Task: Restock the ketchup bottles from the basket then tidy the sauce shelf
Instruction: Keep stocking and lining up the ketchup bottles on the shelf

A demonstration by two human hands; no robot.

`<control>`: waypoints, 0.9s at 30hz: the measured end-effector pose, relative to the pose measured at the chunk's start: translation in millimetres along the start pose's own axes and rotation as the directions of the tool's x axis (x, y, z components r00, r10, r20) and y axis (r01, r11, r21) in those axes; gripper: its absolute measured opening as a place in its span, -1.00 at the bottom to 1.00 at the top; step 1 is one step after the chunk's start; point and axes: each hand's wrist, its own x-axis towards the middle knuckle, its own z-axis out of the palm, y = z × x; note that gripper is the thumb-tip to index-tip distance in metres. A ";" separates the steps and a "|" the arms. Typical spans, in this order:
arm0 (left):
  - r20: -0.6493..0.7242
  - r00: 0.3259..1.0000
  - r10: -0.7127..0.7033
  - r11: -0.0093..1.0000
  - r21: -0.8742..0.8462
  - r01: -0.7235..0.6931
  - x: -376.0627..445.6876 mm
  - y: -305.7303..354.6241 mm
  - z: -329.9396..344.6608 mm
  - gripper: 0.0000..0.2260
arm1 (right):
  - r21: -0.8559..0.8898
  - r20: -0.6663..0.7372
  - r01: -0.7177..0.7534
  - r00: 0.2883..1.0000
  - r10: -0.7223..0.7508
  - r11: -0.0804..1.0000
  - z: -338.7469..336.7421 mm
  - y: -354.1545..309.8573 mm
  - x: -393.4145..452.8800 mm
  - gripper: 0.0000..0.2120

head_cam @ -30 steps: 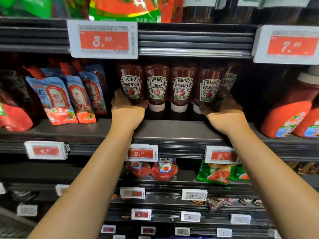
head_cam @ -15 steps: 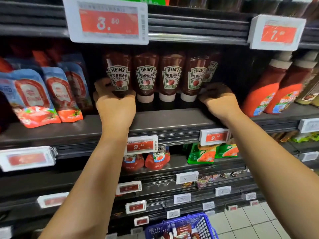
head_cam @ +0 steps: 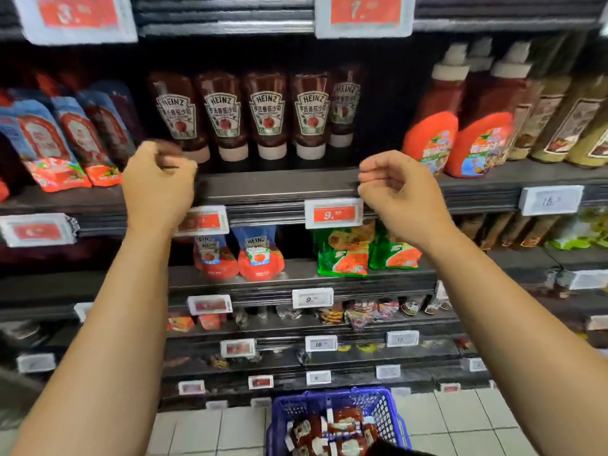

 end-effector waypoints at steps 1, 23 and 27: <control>0.000 0.999 0.036 0.999 -0.002 -0.036 -12.8 4.8 -2.3 -0.80 | 0.040 0.019 0.017 1.000 -0.018 0.999 -11.5 5.7 -11.7 -0.77; 0.704 0.452 -0.547 0.837 0.482 0.261 -436.5 -128.0 154.3 -0.91 | -0.207 0.309 -0.813 0.474 0.825 0.544 -58.7 383.9 -307.5 -0.77; 0.736 0.225 -0.639 0.769 0.615 0.173 -497.8 -186.1 194.5 -0.62 | -0.304 0.334 -0.827 0.374 0.866 0.474 -16.3 455.7 -367.3 -0.81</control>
